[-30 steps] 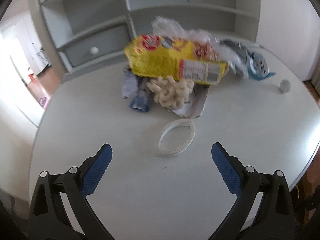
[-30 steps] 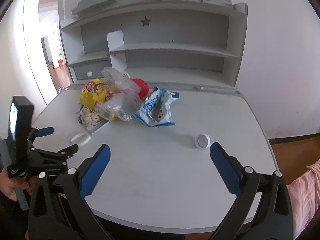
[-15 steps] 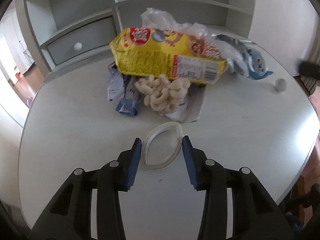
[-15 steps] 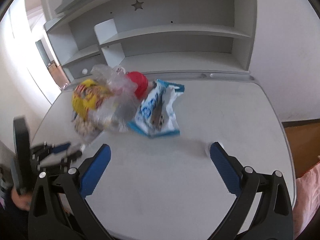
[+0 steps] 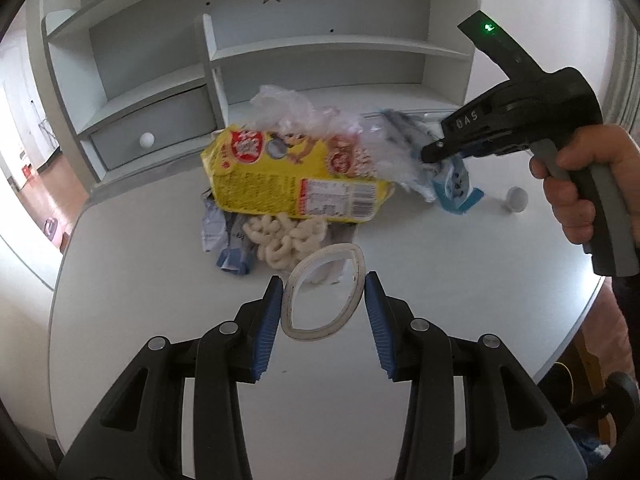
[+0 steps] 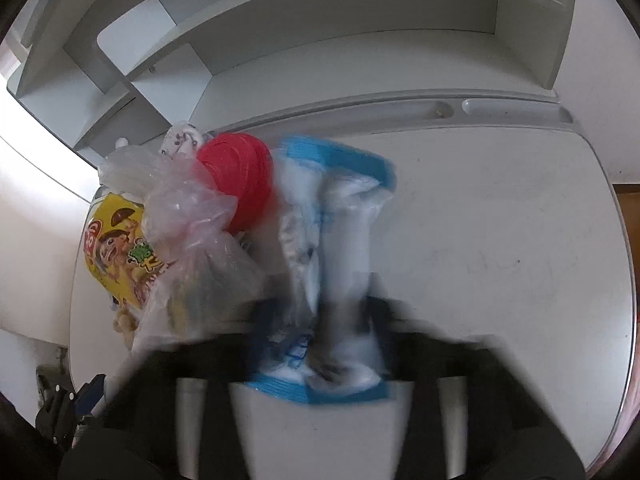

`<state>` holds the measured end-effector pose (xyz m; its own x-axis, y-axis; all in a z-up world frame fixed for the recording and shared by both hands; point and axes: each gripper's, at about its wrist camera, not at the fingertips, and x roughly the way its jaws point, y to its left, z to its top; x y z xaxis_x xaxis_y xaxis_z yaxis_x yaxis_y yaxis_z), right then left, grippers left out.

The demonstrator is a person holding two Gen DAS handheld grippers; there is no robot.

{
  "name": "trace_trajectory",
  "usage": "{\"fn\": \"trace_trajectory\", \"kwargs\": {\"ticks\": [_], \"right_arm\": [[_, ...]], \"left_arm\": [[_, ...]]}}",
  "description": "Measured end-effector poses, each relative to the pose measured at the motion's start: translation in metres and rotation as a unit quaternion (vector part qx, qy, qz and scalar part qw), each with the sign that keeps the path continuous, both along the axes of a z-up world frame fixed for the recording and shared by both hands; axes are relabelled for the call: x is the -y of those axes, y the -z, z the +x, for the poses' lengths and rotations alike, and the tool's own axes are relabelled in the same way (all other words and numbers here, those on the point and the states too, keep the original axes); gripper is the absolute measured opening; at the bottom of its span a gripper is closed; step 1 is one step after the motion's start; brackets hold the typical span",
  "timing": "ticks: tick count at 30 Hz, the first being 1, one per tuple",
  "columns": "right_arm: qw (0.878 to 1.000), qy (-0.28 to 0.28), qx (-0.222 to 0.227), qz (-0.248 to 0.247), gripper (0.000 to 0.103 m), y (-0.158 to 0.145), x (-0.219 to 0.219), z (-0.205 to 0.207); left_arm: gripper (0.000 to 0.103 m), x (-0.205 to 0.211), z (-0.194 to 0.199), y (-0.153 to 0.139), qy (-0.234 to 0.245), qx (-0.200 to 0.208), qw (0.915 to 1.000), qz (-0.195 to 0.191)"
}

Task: Collect trash
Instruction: 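Carry both items over the black bin and open the left tool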

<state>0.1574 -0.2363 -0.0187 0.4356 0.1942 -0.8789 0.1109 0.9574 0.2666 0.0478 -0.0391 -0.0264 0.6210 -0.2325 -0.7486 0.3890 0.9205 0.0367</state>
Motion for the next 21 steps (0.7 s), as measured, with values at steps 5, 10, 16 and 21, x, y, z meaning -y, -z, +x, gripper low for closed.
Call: {"fn": "trace_trajectory", "kwargs": {"ticks": [5,10,16,21], "right_arm": [[0.995,0.015,0.094,-0.008,0.016,-0.052,0.032,-0.061],[0.983,0.088,0.154,-0.041,0.016,-0.083,0.114,-0.174],[0.954,0.251,0.118,-0.113,0.016,-0.056,0.235,-0.335],[0.923,0.368,0.034,-0.107,0.016,0.010,0.313,-0.458]], "left_arm": [[0.041,0.028,-0.013,-0.014,0.027,0.014,0.9995,-0.005],[0.041,0.101,-0.040,-0.027,0.114,0.019,0.9929,-0.027],[0.041,0.240,-0.103,-0.011,0.284,0.000,0.9572,-0.057],[0.041,0.359,-0.170,0.051,0.414,-0.064,0.9063,-0.054]]}}
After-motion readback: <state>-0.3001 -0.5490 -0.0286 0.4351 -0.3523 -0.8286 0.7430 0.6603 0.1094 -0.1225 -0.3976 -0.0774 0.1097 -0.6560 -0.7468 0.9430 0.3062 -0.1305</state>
